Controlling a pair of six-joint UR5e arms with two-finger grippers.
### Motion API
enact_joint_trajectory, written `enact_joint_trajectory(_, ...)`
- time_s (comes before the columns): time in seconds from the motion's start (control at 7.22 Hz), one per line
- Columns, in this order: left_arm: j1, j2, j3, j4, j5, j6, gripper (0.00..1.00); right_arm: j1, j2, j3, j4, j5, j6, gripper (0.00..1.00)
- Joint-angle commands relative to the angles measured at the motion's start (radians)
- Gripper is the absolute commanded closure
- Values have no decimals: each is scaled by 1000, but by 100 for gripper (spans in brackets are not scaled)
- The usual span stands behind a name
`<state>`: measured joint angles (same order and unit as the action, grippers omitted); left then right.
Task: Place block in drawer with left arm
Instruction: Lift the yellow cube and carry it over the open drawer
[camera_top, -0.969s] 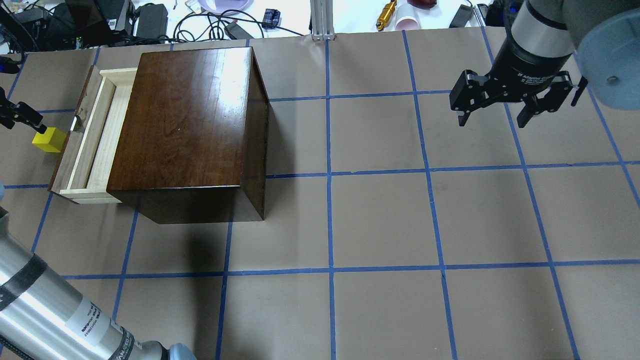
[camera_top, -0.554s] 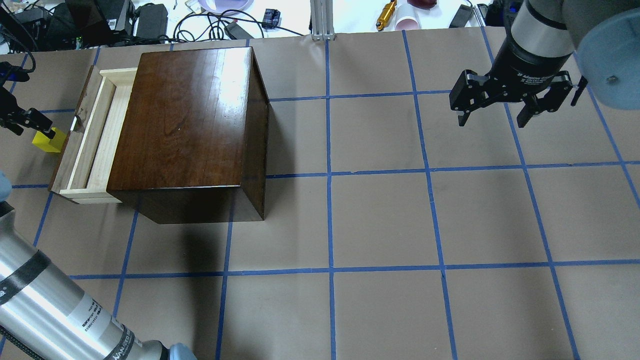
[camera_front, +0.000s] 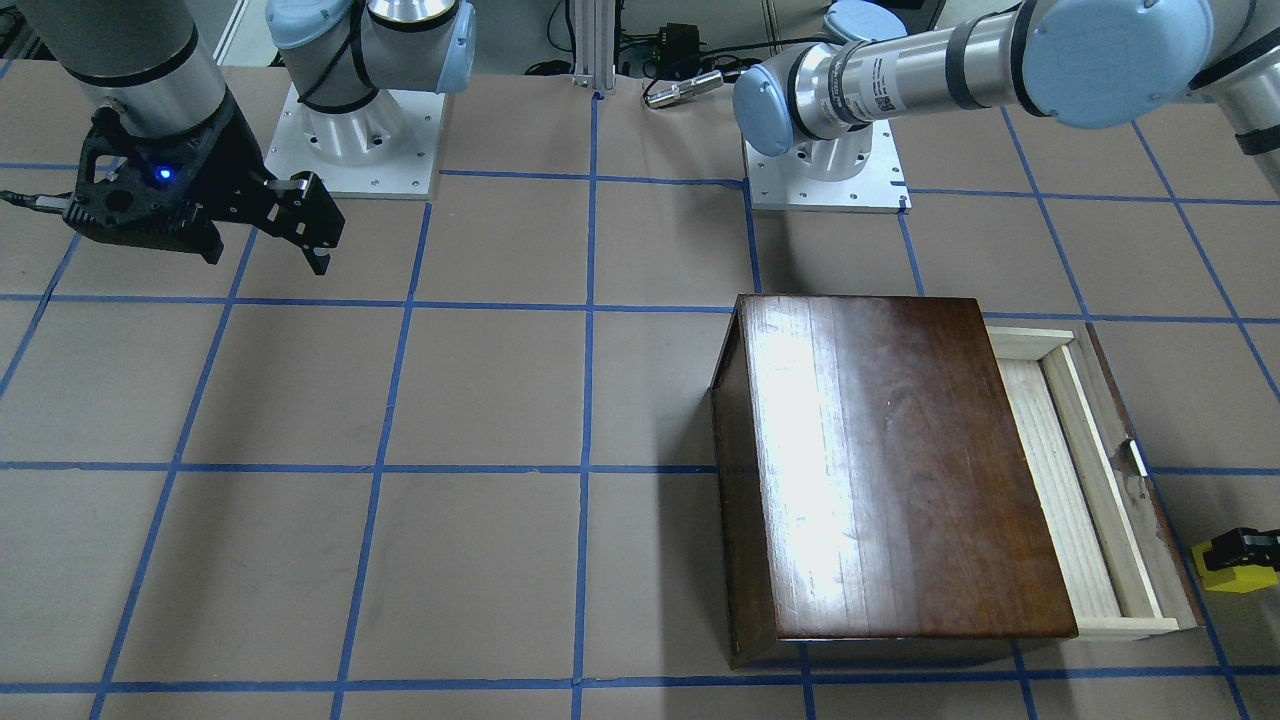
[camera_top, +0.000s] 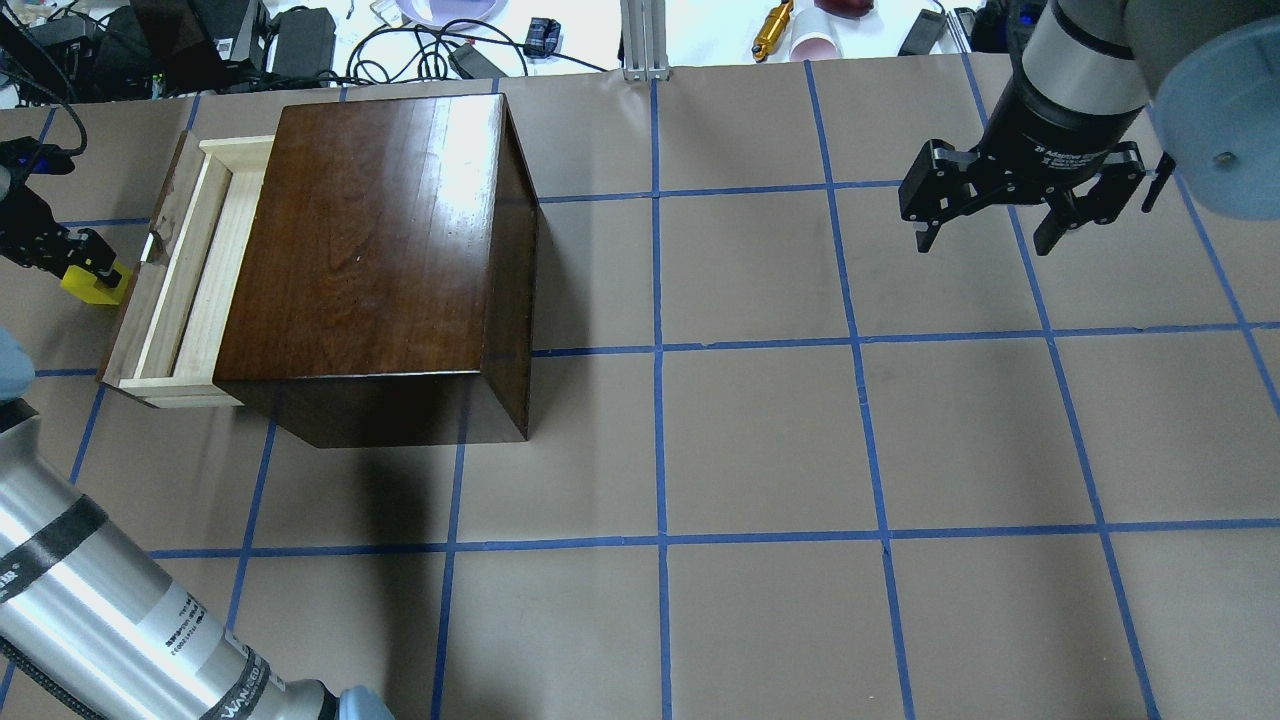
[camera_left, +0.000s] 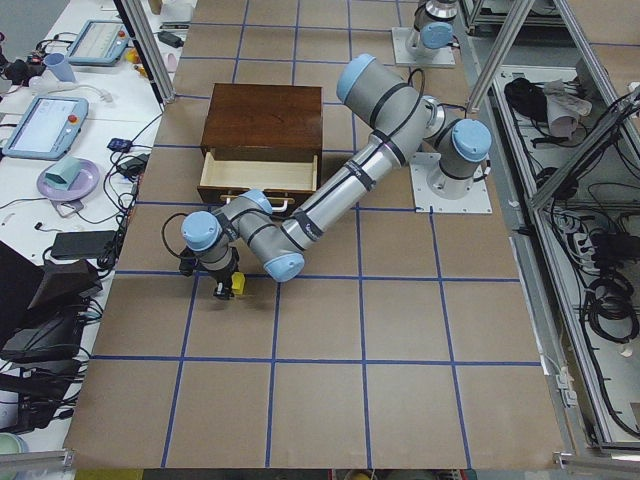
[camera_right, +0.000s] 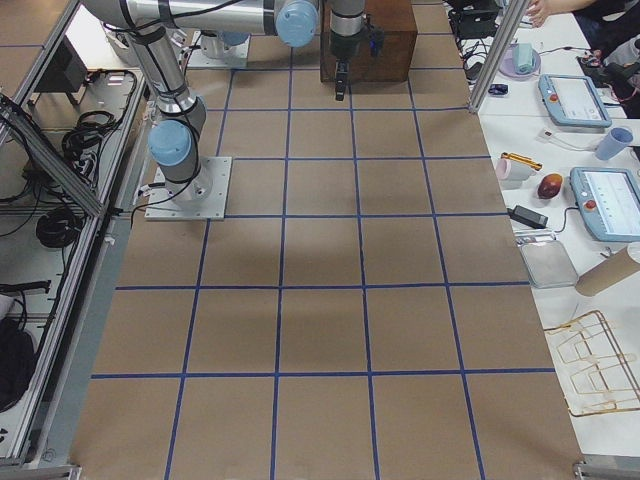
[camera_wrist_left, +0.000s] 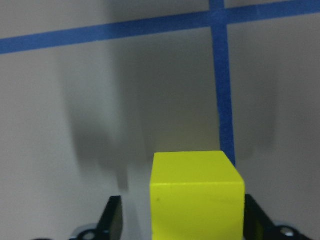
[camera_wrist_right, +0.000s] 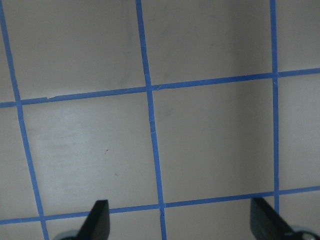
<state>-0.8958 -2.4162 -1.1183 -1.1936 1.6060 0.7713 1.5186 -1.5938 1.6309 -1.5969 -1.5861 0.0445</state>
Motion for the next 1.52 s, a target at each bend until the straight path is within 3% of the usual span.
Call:
enact_joint_trajectory(0.0, -2, 9, 17, -4, -3, 8, 100, 0, 0, 0, 0, 0, 0, 0)
enact_joint_trajectory(0.28, -12, 78, 22, -50, -3, 14, 100, 0, 0, 0, 0, 0, 0, 0)
enact_joint_trajectory(0.83, -107, 325, 64, -334, -9, -13, 100, 0, 0, 0, 0, 0, 0, 0)
enact_joint_trajectory(1.11, -208, 387, 57, -394, -20, -192, 100, 0, 0, 1, 0, 2, 0, 0)
enact_joint_trajectory(1.38, -264, 390, -3, -388, -121, -341, 100, 0, 0, 0, 0, 2, 0, 0)
